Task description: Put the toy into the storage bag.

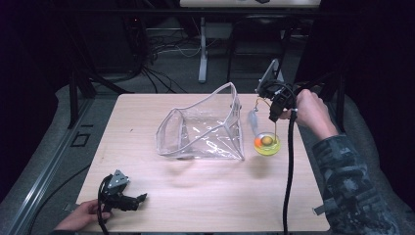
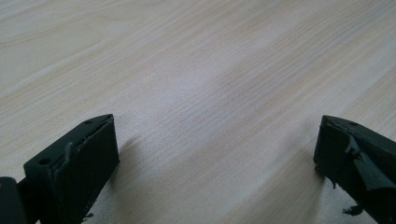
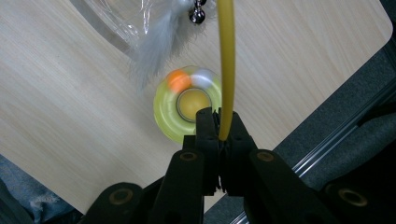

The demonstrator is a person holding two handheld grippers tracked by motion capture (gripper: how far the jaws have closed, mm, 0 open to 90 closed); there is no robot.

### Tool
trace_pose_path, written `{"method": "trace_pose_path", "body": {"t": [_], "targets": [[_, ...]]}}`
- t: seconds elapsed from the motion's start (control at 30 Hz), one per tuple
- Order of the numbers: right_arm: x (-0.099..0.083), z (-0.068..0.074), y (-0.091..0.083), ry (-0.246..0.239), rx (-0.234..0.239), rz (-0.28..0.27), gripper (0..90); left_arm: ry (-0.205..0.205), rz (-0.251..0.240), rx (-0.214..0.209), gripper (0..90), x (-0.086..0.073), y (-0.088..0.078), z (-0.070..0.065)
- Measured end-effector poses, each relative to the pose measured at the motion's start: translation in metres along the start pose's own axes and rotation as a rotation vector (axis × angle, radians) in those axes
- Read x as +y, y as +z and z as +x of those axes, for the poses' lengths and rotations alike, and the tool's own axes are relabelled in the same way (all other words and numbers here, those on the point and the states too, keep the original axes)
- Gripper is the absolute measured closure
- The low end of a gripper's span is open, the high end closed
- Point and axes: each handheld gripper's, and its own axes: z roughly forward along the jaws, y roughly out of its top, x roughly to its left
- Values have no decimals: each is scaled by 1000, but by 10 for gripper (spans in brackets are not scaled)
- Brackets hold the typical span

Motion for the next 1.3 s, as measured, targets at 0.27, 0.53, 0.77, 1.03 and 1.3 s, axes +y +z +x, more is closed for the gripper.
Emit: {"method": "trace_pose_path", "body": {"t": [0.27, 0.53, 0.77, 1.03, 1.3], "targets": [[7, -1, -10, -6, -8, 1, 879, 0, 0, 1, 0, 0, 0, 0], [11, -4, -19, 1, -3, -8, 879, -1, 0, 0, 0, 0, 0, 0], [15, -4, -26, -5, -8, 3, 880, -2, 0, 0, 0, 0, 0, 0], [16, -6, -36, -3, -10, -6, 880, 0, 0, 0, 0, 0, 0, 0], [21, -7, -46, -12, -11, 2, 880, -2, 0, 0, 0, 0, 0, 0]]}}
